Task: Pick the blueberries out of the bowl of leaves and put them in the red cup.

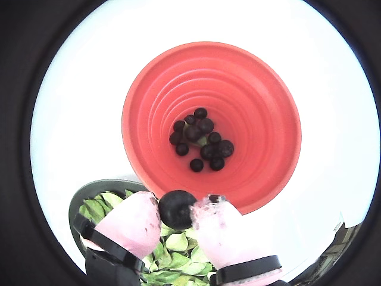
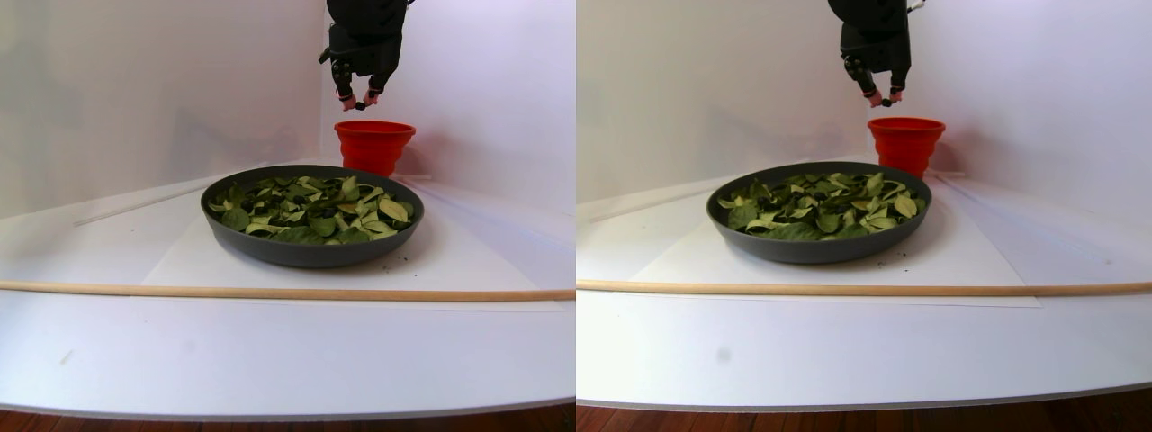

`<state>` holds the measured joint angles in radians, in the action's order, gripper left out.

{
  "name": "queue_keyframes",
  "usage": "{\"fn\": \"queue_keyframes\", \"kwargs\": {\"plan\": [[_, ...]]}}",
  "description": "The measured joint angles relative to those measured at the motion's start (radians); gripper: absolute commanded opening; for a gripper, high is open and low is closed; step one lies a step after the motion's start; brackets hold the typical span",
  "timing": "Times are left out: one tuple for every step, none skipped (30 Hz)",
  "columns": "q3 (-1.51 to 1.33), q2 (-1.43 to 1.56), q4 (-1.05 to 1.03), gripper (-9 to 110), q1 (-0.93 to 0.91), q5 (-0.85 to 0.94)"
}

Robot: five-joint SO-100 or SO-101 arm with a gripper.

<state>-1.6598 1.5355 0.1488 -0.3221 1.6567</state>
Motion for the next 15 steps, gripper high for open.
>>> {"fn": "queue_keyframes", "kwargs": {"plan": [[0.008, 0.0, 0.0, 9, 0.0, 0.0], [0.015, 0.0, 0.0, 9, -0.003, 0.0], [0.025, -0.002, 0.0, 9, -0.006, 0.0], [0.034, -0.008, 0.0, 9, -0.008, 0.0], [0.044, -0.017, 0.0, 9, -0.011, 0.0], [0.052, -0.025, 0.0, 9, -0.012, 0.0], [0.058, -0.032, 0.0, 9, -0.012, 0.0], [0.064, -0.04, 0.0, 9, -0.015, 0.0], [0.067, -0.048, 0.0, 9, -0.018, 0.0], [0.074, -0.055, 0.0, 9, -0.02, 0.005], [0.078, -0.06, 0.0, 9, -0.021, 0.009], [0.084, -0.066, 0.0, 9, -0.025, 0.012], [0.092, -0.074, 0.0, 9, -0.028, 0.015], [0.101, -0.084, 0.0, 9, -0.031, 0.015], [0.106, -0.092, 0.0, 9, -0.034, 0.015]]}}
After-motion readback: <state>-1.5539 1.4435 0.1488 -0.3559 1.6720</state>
